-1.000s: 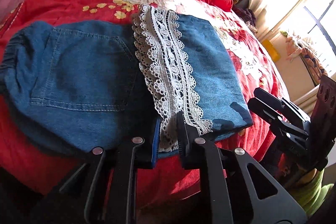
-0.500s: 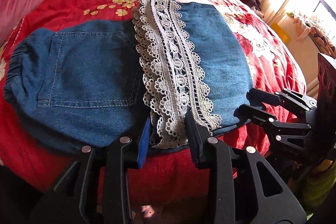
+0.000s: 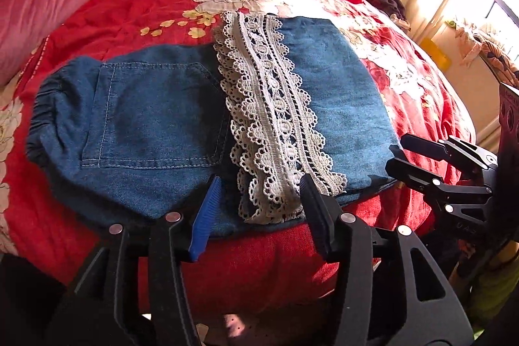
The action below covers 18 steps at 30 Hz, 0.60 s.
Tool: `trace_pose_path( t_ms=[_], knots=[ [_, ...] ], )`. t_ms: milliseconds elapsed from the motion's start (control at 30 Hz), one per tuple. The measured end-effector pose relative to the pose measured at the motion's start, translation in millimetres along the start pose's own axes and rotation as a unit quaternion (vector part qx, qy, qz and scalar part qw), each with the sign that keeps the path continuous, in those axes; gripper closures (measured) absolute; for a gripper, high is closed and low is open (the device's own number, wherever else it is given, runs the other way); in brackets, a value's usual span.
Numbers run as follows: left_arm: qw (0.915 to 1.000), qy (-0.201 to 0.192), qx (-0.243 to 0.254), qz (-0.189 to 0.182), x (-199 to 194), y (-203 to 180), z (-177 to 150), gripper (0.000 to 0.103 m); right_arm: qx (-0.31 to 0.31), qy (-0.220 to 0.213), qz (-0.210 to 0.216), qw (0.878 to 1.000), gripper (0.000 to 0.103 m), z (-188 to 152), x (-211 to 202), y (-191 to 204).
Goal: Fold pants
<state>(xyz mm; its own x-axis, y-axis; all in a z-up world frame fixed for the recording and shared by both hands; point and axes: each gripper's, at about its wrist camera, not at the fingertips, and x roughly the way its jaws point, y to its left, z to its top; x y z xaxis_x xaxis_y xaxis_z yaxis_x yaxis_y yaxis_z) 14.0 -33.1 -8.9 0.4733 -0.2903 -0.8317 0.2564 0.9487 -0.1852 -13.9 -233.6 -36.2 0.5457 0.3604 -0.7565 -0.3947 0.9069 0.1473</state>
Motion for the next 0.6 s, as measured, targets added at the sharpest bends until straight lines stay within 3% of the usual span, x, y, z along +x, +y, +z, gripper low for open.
trace_pose_path(
  t_ms=[367,600],
  knots=[
    [0.9998,-0.015,0.004,0.013,-14.8,-1.7,-0.1,0.037,0.017,-0.03,-0.015,0.999,0.013,4.1,-19.9,-4.1],
    [0.9993,-0.031,-0.002,0.023,-26.3,3.2,1.0,0.02,0.013,-0.046,-0.021,0.999,0.007,10.1,-30.9,1.0]
  ],
)
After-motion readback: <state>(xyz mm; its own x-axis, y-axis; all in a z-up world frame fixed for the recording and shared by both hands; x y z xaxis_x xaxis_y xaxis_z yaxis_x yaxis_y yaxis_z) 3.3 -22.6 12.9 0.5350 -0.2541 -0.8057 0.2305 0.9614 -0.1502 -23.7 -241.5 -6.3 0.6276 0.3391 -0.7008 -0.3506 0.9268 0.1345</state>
